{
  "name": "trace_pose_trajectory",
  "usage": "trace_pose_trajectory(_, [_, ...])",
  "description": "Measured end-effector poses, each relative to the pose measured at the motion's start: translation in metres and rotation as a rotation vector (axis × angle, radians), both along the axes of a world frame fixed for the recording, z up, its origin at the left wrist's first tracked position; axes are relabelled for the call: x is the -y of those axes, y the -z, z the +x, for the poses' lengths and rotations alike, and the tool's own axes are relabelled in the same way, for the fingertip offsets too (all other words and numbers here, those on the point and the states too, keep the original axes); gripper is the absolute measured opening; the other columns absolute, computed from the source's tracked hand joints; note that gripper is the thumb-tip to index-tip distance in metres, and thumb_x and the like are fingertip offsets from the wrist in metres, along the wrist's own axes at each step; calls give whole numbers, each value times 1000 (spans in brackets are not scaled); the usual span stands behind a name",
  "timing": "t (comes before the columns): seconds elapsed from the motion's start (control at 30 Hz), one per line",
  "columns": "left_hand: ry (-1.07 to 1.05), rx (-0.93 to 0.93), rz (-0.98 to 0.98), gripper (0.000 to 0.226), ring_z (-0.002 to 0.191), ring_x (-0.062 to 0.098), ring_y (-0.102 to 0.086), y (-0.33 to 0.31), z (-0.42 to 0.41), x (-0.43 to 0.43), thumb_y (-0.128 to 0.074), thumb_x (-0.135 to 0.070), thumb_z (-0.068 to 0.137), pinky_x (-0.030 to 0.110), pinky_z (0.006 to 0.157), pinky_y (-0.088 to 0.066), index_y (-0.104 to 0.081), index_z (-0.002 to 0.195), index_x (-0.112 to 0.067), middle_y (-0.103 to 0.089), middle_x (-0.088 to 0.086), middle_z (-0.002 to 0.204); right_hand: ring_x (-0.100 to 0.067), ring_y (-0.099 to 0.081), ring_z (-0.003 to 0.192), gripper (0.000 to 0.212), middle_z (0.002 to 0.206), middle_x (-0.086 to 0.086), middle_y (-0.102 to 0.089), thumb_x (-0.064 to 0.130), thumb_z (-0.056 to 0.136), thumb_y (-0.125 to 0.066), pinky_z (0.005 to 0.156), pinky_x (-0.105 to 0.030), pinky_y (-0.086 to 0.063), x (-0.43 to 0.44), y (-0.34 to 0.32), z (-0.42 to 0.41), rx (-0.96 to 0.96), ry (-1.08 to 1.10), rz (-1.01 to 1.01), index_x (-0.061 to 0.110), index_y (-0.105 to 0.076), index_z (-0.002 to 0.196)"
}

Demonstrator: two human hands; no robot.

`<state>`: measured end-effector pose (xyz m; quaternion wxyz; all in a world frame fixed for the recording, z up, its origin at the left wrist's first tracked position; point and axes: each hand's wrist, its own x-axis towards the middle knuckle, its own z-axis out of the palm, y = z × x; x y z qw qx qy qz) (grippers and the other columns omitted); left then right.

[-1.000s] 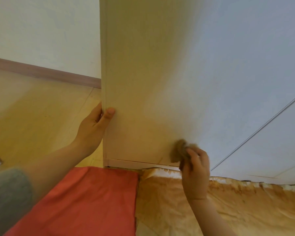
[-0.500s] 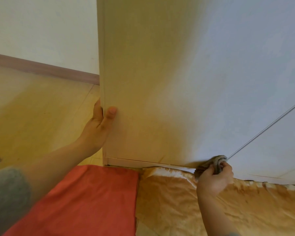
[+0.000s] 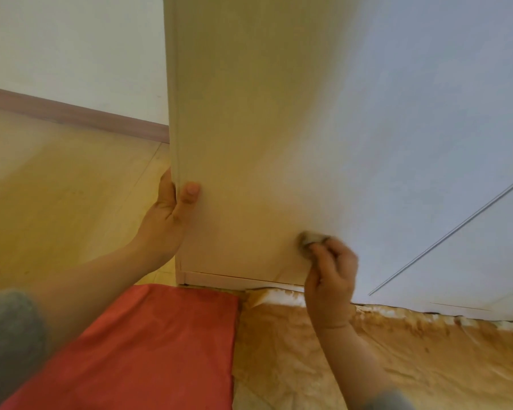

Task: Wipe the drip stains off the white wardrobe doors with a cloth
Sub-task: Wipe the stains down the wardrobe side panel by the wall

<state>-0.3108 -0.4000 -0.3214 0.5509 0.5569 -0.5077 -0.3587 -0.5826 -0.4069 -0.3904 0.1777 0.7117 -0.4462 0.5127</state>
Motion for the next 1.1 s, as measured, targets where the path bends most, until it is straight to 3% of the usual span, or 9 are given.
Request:
trace_pose_trajectory(0.13, [19,17,5,94,79,-25,-56,-1,2,0,-34,-81,64,2,60,-44,-27,145,-33,-58,-36,100,-19,-51,92,26,103,-2,-53,-8,73,-71,70,-35,-57,-14,55,-2,-313,-86,249,7,-74,94])
trace_pose_trajectory(0.23, [48,27,21,98,83,-26,-55,-3,5,-1,-34,-83,64,1,62,-44,-23,149,-35,-53,-34,110,-19,-53,93,21,104,1,-53,0,81,-61,73,-33,-53,-22,41,3,-156,-89,275,5,-75,96])
trace_pose_trajectory(0.37, [48,40,23,93,79,-28,-53,-6,5,-2,-34,-81,70,0,60,-43,-22,149,-34,-50,-35,108,-33,-60,91,24,108,-10,-58,8,99,-51,71,-42,-54,-20,-37,19,144,-141,67,-2,-73,104])
trace_pose_trajectory(0.5, [26,63,38,76,75,-29,-51,-6,3,-3,-35,-72,87,0,58,-42,-22,150,-31,-50,-36,105,-28,-57,97,33,101,-20,-63,11,102,-44,82,-32,-50,-1,-87,40,155,-97,-114,-6,-72,103])
trace_pose_trajectory(0.6, [47,70,52,78,79,-28,-52,-10,4,-4,-34,-73,83,-1,58,-41,-19,151,-37,-48,-47,101,-26,-57,96,19,104,-15,-61,3,97,-56,85,-25,-47,4,-56,44,37,-114,-112,-6,-73,101])
trace_pose_trajectory(0.8, [67,66,83,67,80,-24,-51,-14,5,-7,-34,-61,92,-1,59,-41,-19,152,-35,-43,-38,109,-16,-50,89,22,102,5,-49,6,76,-68,58,-27,-54,-13,40,32,-415,-201,256,13,-75,95])
trace_pose_trajectory(0.9, [97,40,90,70,92,-17,-52,-14,11,-6,-41,-69,92,2,67,-44,-22,152,-39,-45,-39,111,-18,-52,91,23,104,1,-53,1,79,-63,63,-28,-55,-20,14,39,-284,-183,206,6,-75,97])
trace_pose_trajectory(1.0, [157,-29,104,85,111,-5,-59,-13,20,-7,-49,-81,70,27,96,-50,-27,146,-50,-55,-37,118,-23,-56,92,21,104,-10,-62,-6,85,-63,77,-25,-49,-21,-50,51,-53,-120,2,-1,-74,103])
trace_pose_trajectory(1.1, [174,-53,127,72,106,-12,-58,-12,24,-7,-45,-85,65,29,96,-47,-33,133,-62,-56,-46,107,-27,-57,96,22,101,-20,-64,-10,89,-61,83,-27,-49,-6,-93,62,125,-99,-100,-3,-72,107])
